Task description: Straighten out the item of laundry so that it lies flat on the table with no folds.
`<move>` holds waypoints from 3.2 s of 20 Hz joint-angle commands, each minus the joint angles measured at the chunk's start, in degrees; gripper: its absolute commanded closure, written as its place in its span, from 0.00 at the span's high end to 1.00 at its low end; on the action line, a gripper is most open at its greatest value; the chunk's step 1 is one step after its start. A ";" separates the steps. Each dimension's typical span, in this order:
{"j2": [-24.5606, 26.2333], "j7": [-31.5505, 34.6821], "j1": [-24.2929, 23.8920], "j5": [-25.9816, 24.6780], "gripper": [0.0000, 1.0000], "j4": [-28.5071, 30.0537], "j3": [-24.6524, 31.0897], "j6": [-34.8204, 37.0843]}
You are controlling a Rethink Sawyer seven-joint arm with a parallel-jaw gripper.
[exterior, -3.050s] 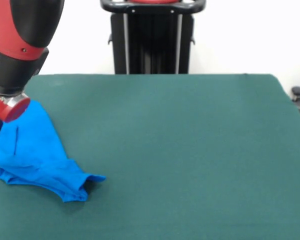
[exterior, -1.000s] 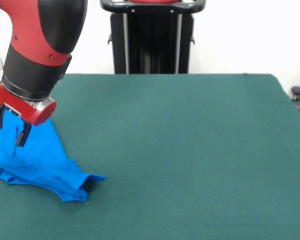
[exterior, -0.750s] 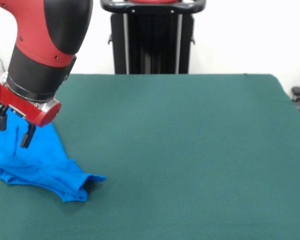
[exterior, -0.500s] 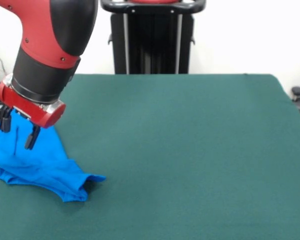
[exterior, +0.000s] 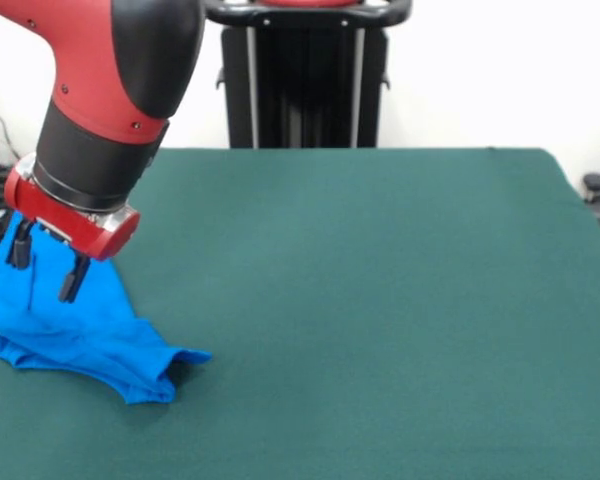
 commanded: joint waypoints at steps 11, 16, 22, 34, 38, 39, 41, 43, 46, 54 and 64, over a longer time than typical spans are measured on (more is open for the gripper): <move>6.15 10.55 4.48 0.47 1.00 -0.10 -0.23 -2.78; 5.99 8.05 3.26 0.32 1.00 -0.95 0.67 -2.30; 6.55 7.20 2.46 0.01 1.00 -1.71 1.21 -3.49; 6.00 5.27 0.80 -0.29 1.00 -1.31 2.30 -3.82; 7.68 7.31 1.50 -0.66 1.00 -1.84 1.36 -5.77; 8.15 7.79 1.74 -0.71 1.00 -2.14 0.98 -5.95; 8.86 8.32 2.09 -0.80 1.00 -3.08 0.36 -6.15; 9.44 8.32 2.16 -0.94 1.00 -3.48 0.10 -6.63; 10.72 8.27 2.12 -1.00 1.00 -4.41 -0.13 -7.14; 11.72 8.30 2.16 -0.08 1.00 -4.50 -0.53 -8.84; 11.57 8.31 2.27 0.67 1.00 -3.57 -0.80 -9.63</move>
